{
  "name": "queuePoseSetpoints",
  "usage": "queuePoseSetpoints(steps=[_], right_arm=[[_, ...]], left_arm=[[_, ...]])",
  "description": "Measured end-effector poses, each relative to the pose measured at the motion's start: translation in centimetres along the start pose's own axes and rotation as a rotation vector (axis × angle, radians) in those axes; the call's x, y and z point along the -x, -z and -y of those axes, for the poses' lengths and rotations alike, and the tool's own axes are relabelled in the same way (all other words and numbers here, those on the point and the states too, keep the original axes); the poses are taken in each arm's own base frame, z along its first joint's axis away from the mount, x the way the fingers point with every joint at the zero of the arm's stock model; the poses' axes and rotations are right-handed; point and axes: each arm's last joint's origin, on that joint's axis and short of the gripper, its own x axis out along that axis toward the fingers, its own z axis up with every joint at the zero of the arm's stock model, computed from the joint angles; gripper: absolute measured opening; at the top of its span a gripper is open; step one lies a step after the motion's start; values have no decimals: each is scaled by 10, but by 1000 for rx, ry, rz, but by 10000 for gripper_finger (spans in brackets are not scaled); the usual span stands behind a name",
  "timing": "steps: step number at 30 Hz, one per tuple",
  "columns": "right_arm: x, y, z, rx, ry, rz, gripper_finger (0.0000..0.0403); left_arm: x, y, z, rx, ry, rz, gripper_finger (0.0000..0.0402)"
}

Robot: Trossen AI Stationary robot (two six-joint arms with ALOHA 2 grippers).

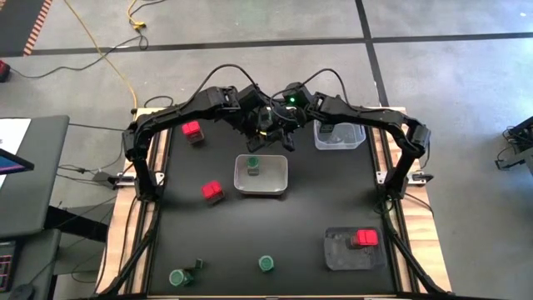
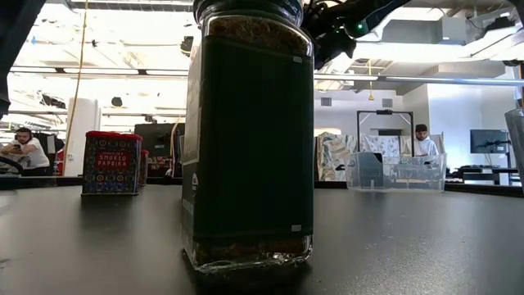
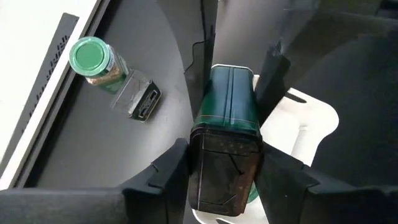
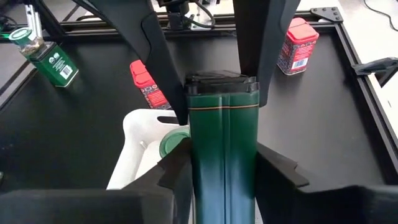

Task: Sort spices by type
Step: Put the top left black seasoning can into the transparent bin

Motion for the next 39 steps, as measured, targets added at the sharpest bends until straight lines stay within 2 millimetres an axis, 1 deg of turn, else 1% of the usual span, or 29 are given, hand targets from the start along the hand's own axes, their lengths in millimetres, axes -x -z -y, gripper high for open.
queuePoseSetpoints(steps=[3,8,13,17,19,21,25,30,32,34,37,39], right_arm=[[0,0,0,0,0,-1,170],[0,0,0,-1,4,-3,153],[1,1,2,-5,12,-5,153],[5,3,7,-14,24,-5,160],[11,3,10,-25,37,-5,159],[15,2,13,-31,48,1,156],[28,4,18,-58,71,-7,157],[56,0,20,-90,110,5,158],[69,-3,19,-95,127,17,158],[82,-6,18,-94,147,33,158],[99,-11,15,-85,175,67,159],[107,-13,14,-91,186,80,159]], left_arm=[[0,0,0,33,0,0,162],[0,0,0,47,0,-1,171],[0,0,0,58,-6,-1,211],[1,0,-2,61,-61,6,237],[2,0,-2,71,-64,10,241],[8,1,-2,70,-63,23,242],[27,3,-1,40,-61,60,242],[47,5,0,-3,-59,144,242],[48,8,1,-21,-55,205,242],[44,16,0,-24,-53,257,242],[33,36,-3,18,-48,333,242],[27,52,-7,58,-41,406,242]])
